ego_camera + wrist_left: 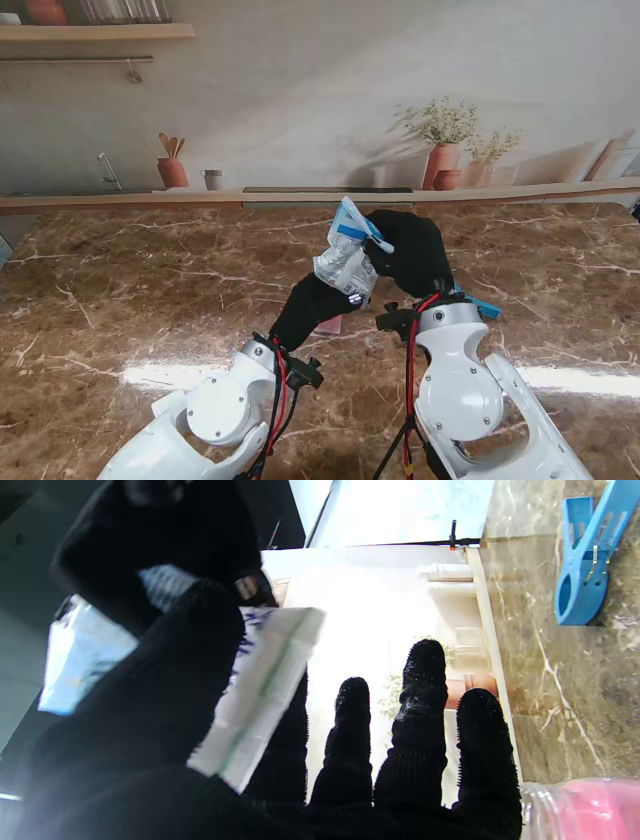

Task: Fill the seasoning bottle

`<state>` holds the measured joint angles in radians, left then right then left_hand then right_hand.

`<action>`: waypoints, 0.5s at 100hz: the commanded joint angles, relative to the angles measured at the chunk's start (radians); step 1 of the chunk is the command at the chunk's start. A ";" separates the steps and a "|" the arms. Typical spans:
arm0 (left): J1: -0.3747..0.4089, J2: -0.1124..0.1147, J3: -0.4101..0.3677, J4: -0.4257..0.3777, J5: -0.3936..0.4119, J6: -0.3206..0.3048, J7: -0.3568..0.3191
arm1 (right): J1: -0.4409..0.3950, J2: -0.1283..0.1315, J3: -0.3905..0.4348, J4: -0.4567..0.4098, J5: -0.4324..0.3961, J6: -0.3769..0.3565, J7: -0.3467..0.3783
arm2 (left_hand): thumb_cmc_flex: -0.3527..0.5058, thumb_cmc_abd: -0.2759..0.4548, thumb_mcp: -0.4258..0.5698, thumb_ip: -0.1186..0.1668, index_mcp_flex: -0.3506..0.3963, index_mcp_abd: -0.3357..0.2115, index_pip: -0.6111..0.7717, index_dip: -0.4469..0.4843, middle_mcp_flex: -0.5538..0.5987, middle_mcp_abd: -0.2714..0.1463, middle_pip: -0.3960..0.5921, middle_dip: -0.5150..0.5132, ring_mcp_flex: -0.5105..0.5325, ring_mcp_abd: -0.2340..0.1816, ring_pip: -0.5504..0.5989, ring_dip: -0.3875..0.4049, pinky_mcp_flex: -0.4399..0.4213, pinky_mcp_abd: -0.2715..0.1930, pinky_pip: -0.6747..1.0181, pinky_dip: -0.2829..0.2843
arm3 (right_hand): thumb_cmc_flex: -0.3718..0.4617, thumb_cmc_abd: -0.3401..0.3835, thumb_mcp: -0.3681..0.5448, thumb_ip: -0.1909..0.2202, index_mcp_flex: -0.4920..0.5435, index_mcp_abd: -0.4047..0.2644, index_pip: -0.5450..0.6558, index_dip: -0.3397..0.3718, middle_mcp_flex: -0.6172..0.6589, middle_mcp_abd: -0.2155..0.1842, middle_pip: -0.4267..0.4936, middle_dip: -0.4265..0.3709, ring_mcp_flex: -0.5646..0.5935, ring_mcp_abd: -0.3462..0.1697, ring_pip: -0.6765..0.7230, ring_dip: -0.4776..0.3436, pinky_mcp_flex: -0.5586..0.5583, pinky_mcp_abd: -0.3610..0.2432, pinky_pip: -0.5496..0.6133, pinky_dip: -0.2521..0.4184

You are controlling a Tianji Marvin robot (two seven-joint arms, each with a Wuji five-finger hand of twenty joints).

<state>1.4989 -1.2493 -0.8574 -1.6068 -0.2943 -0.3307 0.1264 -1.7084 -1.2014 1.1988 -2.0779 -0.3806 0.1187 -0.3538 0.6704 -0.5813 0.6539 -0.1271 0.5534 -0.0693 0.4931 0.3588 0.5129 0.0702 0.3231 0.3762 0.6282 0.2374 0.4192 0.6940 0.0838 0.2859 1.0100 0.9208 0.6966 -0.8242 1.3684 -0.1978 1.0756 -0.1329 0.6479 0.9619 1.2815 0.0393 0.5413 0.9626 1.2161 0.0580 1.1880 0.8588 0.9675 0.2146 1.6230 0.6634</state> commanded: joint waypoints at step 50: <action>-0.005 -0.058 0.055 0.052 -0.191 -0.108 0.035 | 0.013 -0.014 -0.021 0.035 0.039 -0.006 0.009 | 0.012 0.042 -0.079 -0.010 0.142 -0.090 0.088 0.047 0.333 -0.063 0.065 0.059 0.116 -0.036 0.089 0.122 -0.025 0.013 -0.036 0.120 | 0.147 0.182 0.099 0.136 0.204 -0.174 0.300 0.176 0.131 -0.152 0.230 0.055 0.099 -0.082 0.075 0.029 0.016 0.004 0.077 0.029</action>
<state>1.4840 -1.2993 -0.8009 -1.5443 -0.4777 -0.4368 0.1499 -1.6922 -1.2139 1.1793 -2.0490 -0.3424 0.1062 -0.3567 0.6233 -0.5967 0.6300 -0.1264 0.6277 -0.1004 0.5360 0.3949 0.7396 0.0430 0.3554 0.4137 0.6704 0.2347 0.4561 0.7825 0.0405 0.2928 0.9497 0.9969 0.6966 -0.8216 1.3699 -0.1977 1.0758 -0.1337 0.6476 0.9808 1.2819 0.0401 0.5420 0.9700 1.2165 0.0583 1.1881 0.8589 0.9678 0.2149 1.6231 0.6725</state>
